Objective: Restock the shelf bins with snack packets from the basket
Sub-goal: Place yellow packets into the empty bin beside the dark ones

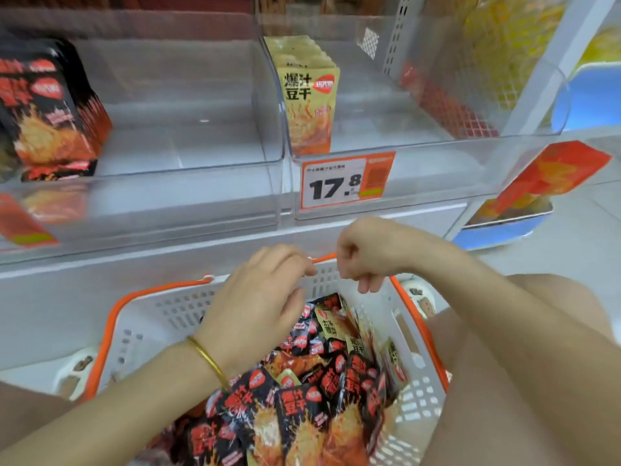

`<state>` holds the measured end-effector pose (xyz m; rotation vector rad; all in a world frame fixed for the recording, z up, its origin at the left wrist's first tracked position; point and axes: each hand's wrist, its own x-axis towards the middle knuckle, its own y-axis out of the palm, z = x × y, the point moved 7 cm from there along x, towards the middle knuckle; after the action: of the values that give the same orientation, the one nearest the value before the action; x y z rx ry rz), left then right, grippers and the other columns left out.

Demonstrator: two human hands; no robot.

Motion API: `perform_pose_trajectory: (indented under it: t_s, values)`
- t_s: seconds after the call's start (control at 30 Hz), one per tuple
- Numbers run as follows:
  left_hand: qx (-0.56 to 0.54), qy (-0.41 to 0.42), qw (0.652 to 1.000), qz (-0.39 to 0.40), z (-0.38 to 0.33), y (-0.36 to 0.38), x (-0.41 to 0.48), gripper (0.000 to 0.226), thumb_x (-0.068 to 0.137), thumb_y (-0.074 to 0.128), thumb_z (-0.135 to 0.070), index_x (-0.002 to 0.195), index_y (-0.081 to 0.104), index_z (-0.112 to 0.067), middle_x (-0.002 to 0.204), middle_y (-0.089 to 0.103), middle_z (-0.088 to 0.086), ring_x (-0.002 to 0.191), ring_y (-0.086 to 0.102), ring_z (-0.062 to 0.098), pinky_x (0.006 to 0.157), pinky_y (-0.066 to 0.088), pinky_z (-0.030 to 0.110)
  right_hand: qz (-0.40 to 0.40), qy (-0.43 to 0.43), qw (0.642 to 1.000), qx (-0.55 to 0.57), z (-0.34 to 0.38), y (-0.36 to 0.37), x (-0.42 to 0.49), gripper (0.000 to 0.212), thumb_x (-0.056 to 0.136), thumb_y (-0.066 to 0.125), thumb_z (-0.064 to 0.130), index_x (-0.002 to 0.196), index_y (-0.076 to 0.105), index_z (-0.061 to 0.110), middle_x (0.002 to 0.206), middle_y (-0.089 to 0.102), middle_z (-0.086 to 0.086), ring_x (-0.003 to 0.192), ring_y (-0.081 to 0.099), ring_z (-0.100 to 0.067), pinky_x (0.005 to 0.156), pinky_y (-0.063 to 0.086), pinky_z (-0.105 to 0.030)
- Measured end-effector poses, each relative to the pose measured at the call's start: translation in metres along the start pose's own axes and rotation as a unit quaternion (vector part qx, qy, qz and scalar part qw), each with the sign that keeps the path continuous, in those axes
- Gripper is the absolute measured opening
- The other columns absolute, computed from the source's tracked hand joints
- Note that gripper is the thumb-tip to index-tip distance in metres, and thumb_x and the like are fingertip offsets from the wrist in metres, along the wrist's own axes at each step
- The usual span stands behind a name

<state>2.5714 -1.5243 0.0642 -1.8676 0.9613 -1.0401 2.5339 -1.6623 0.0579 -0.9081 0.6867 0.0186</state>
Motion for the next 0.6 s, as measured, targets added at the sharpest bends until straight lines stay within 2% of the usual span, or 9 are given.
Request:
perform_pose_trajectory:
  t_s: [0.07, 0.13, 0.17, 0.23, 0.3, 0.37, 0.4, 0.5, 0.6]
  values:
    - [-0.005, -0.023, 0.998, 0.057, 0.009, 0.024, -0.006, 0.029, 0.085, 0.039, -0.024, 0.104, 0.060, -0.019, 0.108, 0.057, -0.004, 0.103, 0.054, 0.018, 0.088, 0.042, 0.030, 0.048, 0.061, 0.993, -0.091, -0.031, 0.033, 0.042, 0.010, 0.092, 0.049, 0.000, 0.094, 0.059, 0.002, 0.096, 0.069, -0.017, 0.071, 0.067, -0.026, 0.065, 0.058, -0.032]
    - [-0.010, -0.039, 0.996, 0.086, 0.014, 0.037, -0.009, 0.029, 0.085, 0.039, -0.024, 0.103, 0.061, -0.019, 0.108, 0.057, -0.003, 0.102, 0.055, 0.019, 0.088, 0.047, 0.036, 0.079, 0.090, 0.981, -0.152, -0.057, 0.062, 0.070, 0.030, 0.094, 0.045, 0.001, 0.123, 0.052, 0.004, 0.116, 0.063, -0.018, 0.080, 0.063, -0.026, 0.077, 0.057, -0.034]
    - [-0.009, -0.043, 0.995, 0.094, 0.015, 0.041, -0.010, 0.028, 0.085, 0.040, -0.023, 0.102, 0.061, -0.018, 0.107, 0.057, -0.002, 0.102, 0.055, 0.020, 0.087, 0.049, 0.038, 0.093, 0.100, 0.978, -0.160, -0.068, 0.073, 0.078, 0.036, 0.094, 0.044, 0.001, 0.130, 0.049, 0.004, 0.120, 0.060, -0.018, 0.085, 0.063, -0.027, 0.082, 0.056, -0.035]
    - [-0.005, -0.048, 0.994, 0.100, 0.019, 0.045, -0.011, 0.021, 0.087, 0.046, -0.019, 0.101, 0.061, -0.016, 0.107, 0.057, -0.001, 0.102, 0.054, 0.021, 0.086, 0.049, 0.041, 0.108, 0.100, 0.972, -0.182, -0.080, 0.092, 0.086, 0.032, 0.094, 0.046, 0.001, 0.126, 0.054, -0.001, 0.123, 0.059, -0.017, 0.101, 0.063, -0.029, 0.089, 0.052, -0.034]
    - [-0.010, -0.056, 0.993, 0.101, 0.023, 0.047, -0.010, 0.017, 0.088, 0.050, -0.016, 0.102, 0.062, -0.016, 0.108, 0.056, -0.002, 0.103, 0.053, 0.019, 0.086, 0.049, 0.042, 0.120, 0.124, 0.966, -0.195, -0.091, 0.109, 0.088, 0.015, 0.096, 0.047, 0.006, 0.099, 0.061, -0.001, 0.113, 0.062, -0.014, 0.104, 0.062, -0.027, 0.084, 0.048, -0.026]
    - [-0.017, -0.066, 0.992, 0.103, 0.027, 0.049, -0.010, 0.018, 0.090, 0.049, -0.017, 0.103, 0.061, -0.017, 0.110, 0.054, -0.003, 0.106, 0.051, 0.018, 0.088, 0.047, 0.041, 0.114, 0.153, 0.961, -0.199, -0.109, 0.128, 0.095, 0.024, 0.095, 0.048, 0.007, 0.071, 0.048, 0.007, 0.085, 0.058, -0.010, 0.084, 0.060, -0.022, 0.061, 0.048, -0.019]
    - [-0.018, -0.071, 0.992, 0.105, 0.029, 0.050, -0.010, 0.018, 0.091, 0.048, -0.017, 0.104, 0.060, -0.017, 0.111, 0.054, -0.003, 0.107, 0.050, 0.017, 0.089, 0.047, 0.040, 0.098, 0.162, 0.963, -0.190, -0.118, 0.136, 0.101, 0.027, 0.095, 0.049, 0.007, 0.068, 0.044, 0.009, 0.078, 0.052, -0.006, 0.081, 0.059, -0.021, 0.057, 0.046, -0.019]
    - [-0.027, -0.080, 0.990, 0.112, 0.031, 0.051, -0.012, 0.019, 0.092, 0.047, -0.018, 0.105, 0.060, -0.017, 0.112, 0.053, -0.003, 0.106, 0.050, 0.017, 0.089, 0.046, 0.039, 0.028, 0.158, 0.972, -0.171, -0.134, 0.145, 0.113, 0.019, 0.092, 0.051, 0.007, 0.074, 0.050, 0.010, 0.071, 0.046, -0.001, 0.084, 0.055, -0.022, 0.076, 0.048, -0.027]
    - [-0.029, -0.089, 0.988, 0.122, 0.033, 0.051, -0.013, 0.019, 0.094, 0.046, -0.019, 0.107, 0.060, -0.017, 0.114, 0.052, -0.003, 0.106, 0.050, 0.015, 0.090, 0.046, 0.037, -0.017, 0.172, 0.976, -0.132, -0.137, 0.142, 0.111, 0.012, 0.091, 0.049, 0.000, 0.087, 0.059, 0.006, 0.078, 0.052, -0.004, 0.092, 0.058, -0.025, 0.086, 0.051, -0.032]
